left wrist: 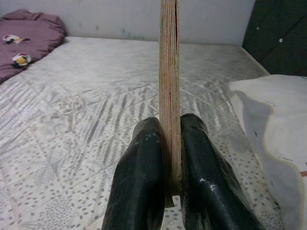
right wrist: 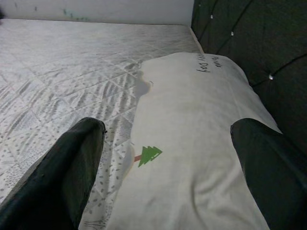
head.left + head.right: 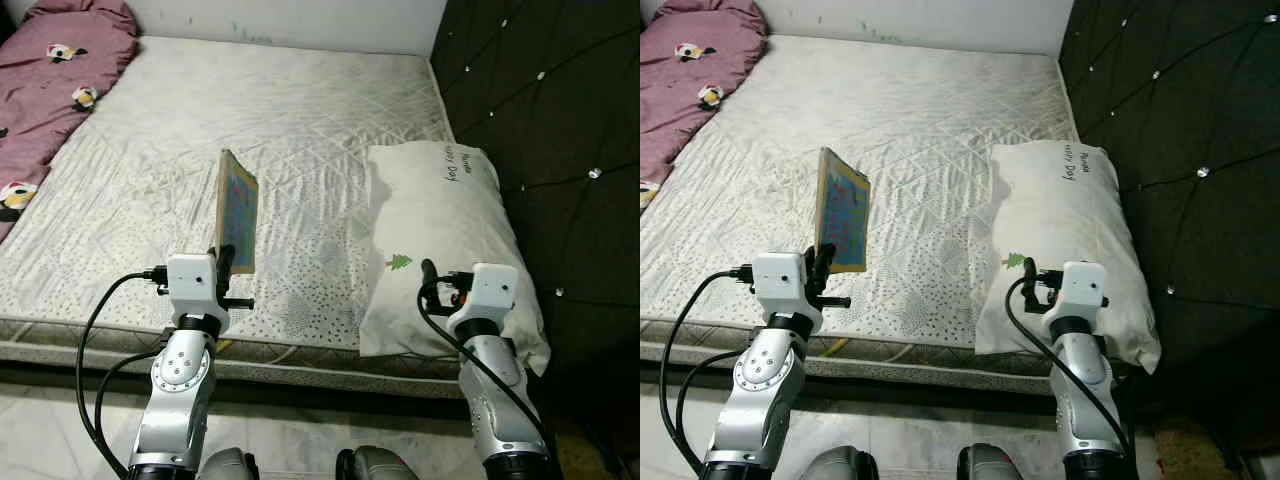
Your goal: Clean up the room
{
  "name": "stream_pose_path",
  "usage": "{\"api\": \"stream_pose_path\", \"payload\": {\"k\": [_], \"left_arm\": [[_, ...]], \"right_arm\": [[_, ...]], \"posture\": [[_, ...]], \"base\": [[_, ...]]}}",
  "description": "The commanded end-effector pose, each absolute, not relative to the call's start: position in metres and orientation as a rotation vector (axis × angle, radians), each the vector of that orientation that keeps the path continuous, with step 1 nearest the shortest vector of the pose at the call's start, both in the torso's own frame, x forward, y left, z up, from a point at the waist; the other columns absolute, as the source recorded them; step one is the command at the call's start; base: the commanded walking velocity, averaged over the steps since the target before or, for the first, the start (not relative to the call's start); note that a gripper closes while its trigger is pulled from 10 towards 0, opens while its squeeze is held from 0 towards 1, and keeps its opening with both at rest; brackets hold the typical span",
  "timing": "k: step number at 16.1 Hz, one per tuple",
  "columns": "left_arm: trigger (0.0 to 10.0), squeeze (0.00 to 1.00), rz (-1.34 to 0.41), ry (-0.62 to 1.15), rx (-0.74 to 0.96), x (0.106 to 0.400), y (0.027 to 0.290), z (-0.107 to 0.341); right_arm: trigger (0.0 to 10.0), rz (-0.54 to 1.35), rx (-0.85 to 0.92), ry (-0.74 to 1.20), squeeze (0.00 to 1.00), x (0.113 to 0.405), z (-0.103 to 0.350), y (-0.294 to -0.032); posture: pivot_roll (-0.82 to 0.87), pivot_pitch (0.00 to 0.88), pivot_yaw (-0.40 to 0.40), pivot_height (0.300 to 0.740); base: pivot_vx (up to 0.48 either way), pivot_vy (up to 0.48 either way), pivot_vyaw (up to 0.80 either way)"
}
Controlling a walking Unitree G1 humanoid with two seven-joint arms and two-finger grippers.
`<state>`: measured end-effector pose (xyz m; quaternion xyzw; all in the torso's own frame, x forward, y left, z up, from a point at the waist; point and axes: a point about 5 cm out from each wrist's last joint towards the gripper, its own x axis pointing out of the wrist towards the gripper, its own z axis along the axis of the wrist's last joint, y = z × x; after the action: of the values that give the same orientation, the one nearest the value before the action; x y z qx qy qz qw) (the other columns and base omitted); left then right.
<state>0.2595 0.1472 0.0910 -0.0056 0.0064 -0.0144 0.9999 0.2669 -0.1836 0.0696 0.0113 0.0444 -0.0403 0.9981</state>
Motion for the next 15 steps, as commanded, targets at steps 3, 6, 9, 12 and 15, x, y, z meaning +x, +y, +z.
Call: {"api": "stream_pose_path", "payload": {"k": [3,6,9,12,15], "left_arm": [[10.0,0.00,-0.038,-0.032,-0.014,0.2596,0.1484,0.0984],[10.0,0.00,-0.042,-0.034,-0.015,0.2596,0.1484,0.0987],[10.0,0.00,-0.050,-0.034,-0.017,0.2594,0.1481,0.0988],[10.0,0.00,-0.039,-0.026,-0.015,0.2589,0.1481,0.0977],[10.0,0.00,-0.042,-0.021,-0.011,0.2579,0.1481,0.0965]], "right_arm": [[10.0,-0.076,0.025,0.095,0.00,0.2680,0.0696,-0.1843],[10.0,-0.073,0.026,0.095,0.00,0.2681,0.0695,-0.1840],[10.0,-0.072,0.026,0.096,0.00,0.2681,0.0692,-0.1834],[10.0,-0.072,0.028,0.100,0.00,0.2676,0.0686,-0.1830],[10.0,-0.073,0.029,0.104,0.00,0.2676,0.0679,-0.1831]], "posture": [[-0.02,0.049,-0.022,0.740],[-0.02,0.048,-0.023,0.740],[-0.02,0.047,-0.020,0.740],[-0.02,0.052,-0.018,0.740],[-0.01,0.054,-0.021,0.740]], "base": [[0.084,0.000,-0.50],[0.246,0.000,-0.56],[0.255,0.000,-0.41],[0.169,0.000,0.00],[0.000,0.000,0.00]]}}
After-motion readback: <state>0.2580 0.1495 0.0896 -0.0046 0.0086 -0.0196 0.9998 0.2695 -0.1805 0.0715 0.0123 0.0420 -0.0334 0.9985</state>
